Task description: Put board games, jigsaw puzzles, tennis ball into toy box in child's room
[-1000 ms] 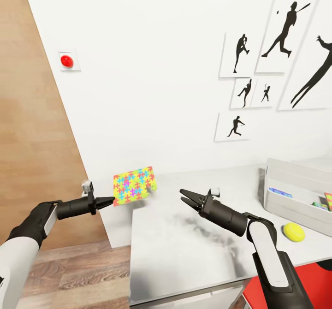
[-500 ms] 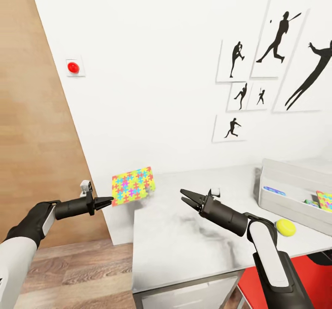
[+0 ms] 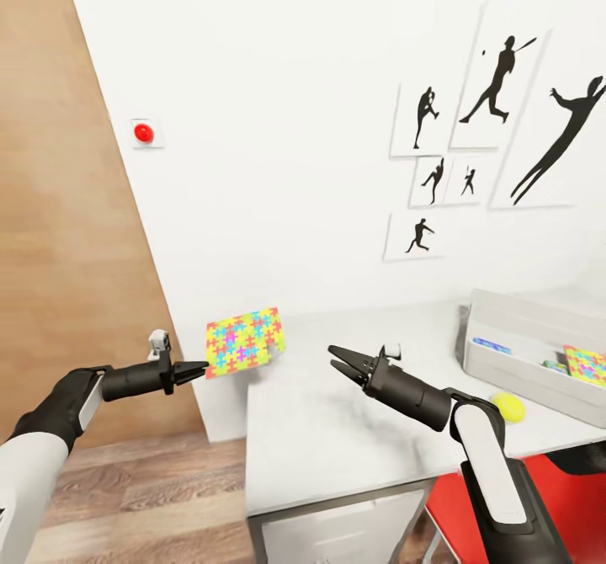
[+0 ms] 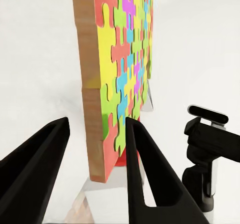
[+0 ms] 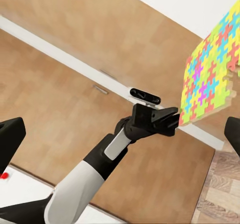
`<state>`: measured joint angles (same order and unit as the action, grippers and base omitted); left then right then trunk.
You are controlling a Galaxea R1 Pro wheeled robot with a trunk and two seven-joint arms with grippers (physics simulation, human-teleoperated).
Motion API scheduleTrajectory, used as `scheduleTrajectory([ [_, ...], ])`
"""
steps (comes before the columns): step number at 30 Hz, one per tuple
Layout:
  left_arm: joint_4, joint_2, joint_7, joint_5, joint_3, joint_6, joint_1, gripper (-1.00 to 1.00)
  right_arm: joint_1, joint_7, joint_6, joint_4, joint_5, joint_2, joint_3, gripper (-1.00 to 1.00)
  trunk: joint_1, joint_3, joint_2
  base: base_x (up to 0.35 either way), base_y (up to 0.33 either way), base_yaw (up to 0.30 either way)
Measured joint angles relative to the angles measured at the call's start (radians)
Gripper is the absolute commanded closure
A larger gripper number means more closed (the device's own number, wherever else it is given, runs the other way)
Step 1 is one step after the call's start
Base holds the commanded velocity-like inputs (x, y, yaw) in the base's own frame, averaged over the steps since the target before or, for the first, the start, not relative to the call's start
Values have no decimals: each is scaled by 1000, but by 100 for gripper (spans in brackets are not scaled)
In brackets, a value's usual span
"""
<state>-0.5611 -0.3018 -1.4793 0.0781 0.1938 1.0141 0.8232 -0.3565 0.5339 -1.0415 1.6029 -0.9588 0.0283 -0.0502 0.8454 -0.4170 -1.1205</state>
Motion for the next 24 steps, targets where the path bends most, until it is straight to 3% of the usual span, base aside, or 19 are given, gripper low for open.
scheduleTrajectory([
  [24, 0, 1, 3, -2, -4, 1, 0, 100, 0, 1, 0, 0, 0, 0, -3, -100, -93, 76, 168, -19, 0, -5],
])
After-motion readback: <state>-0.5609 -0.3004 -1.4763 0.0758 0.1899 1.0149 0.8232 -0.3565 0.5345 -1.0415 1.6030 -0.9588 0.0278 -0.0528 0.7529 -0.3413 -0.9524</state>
